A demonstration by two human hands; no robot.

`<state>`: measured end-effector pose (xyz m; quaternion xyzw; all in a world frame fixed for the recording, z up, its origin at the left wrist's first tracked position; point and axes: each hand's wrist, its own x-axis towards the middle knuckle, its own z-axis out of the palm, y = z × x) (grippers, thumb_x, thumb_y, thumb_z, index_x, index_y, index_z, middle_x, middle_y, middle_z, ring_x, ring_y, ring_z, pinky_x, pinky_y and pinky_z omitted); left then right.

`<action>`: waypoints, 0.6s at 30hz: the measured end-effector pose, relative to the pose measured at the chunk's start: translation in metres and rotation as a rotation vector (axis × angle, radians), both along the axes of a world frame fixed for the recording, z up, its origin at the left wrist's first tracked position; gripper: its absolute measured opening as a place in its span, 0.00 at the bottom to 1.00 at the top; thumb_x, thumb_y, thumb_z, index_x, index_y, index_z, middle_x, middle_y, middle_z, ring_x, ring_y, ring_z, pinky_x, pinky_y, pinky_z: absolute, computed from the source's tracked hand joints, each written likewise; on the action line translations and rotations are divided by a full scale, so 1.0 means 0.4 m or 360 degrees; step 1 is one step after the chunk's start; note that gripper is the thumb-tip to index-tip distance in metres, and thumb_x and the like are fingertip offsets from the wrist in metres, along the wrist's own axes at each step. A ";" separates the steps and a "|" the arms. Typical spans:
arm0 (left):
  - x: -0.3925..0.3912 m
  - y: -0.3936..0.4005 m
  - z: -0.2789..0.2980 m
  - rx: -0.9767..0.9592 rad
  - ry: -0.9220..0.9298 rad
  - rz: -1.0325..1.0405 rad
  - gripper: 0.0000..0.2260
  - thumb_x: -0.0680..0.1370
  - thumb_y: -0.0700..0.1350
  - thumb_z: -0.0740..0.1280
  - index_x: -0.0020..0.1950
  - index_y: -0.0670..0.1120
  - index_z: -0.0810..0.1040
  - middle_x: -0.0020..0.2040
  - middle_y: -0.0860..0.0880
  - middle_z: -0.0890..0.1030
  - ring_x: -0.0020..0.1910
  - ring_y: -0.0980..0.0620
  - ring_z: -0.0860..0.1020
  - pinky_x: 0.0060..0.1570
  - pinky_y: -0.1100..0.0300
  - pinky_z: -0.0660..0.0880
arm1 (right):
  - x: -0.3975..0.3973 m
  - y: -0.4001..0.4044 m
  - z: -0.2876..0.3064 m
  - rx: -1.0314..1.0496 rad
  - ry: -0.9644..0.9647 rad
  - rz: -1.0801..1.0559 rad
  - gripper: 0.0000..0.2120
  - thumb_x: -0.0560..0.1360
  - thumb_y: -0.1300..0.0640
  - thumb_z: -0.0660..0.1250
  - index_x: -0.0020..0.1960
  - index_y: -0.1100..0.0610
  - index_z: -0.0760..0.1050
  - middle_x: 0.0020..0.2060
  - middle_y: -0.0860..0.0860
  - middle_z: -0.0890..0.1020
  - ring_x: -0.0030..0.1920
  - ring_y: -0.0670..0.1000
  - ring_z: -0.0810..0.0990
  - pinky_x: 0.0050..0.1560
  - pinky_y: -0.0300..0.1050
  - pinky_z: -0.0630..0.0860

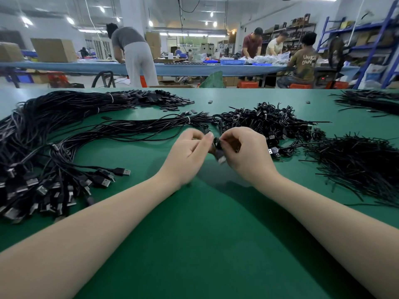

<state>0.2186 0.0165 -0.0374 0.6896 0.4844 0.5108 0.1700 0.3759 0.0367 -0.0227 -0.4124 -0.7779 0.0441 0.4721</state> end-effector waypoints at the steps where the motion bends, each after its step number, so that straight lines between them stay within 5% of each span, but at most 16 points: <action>1: 0.001 -0.001 -0.002 0.0082 0.0038 -0.0016 0.21 0.79 0.55 0.55 0.35 0.49 0.82 0.51 0.62 0.72 0.53 0.63 0.70 0.57 0.64 0.62 | 0.002 0.000 0.001 0.0030 -0.0014 -0.0006 0.04 0.72 0.65 0.69 0.45 0.59 0.80 0.40 0.50 0.78 0.37 0.44 0.73 0.40 0.26 0.66; 4: 0.000 -0.003 0.002 0.0176 0.0052 -0.0091 0.17 0.80 0.51 0.55 0.41 0.53 0.83 0.58 0.60 0.75 0.60 0.60 0.71 0.63 0.65 0.64 | 0.001 0.001 0.006 0.0072 -0.0031 0.0017 0.06 0.71 0.66 0.68 0.47 0.61 0.81 0.42 0.53 0.81 0.41 0.48 0.75 0.42 0.32 0.68; 7: 0.005 -0.017 0.016 0.0077 -0.0221 -0.0209 0.14 0.79 0.50 0.56 0.44 0.56 0.82 0.45 0.58 0.82 0.48 0.60 0.77 0.47 0.66 0.71 | 0.002 0.000 0.007 0.0085 -0.0080 0.0042 0.04 0.74 0.63 0.69 0.47 0.59 0.81 0.41 0.51 0.80 0.41 0.48 0.76 0.42 0.31 0.68; 12: -0.003 -0.020 0.031 -0.0271 -0.0568 -0.0233 0.14 0.80 0.47 0.55 0.49 0.53 0.81 0.43 0.45 0.84 0.35 0.50 0.78 0.30 0.62 0.67 | 0.002 -0.018 0.007 0.0411 -0.0273 0.0072 0.02 0.74 0.66 0.68 0.43 0.65 0.79 0.37 0.56 0.80 0.39 0.59 0.77 0.39 0.49 0.75; 18: -0.014 -0.010 0.035 -0.0711 -0.0562 -0.0451 0.20 0.76 0.36 0.52 0.55 0.50 0.80 0.45 0.49 0.86 0.40 0.52 0.84 0.28 0.66 0.68 | 0.027 -0.020 0.021 0.0590 -0.0580 0.0039 0.04 0.74 0.67 0.65 0.44 0.66 0.78 0.38 0.60 0.78 0.39 0.62 0.77 0.39 0.54 0.76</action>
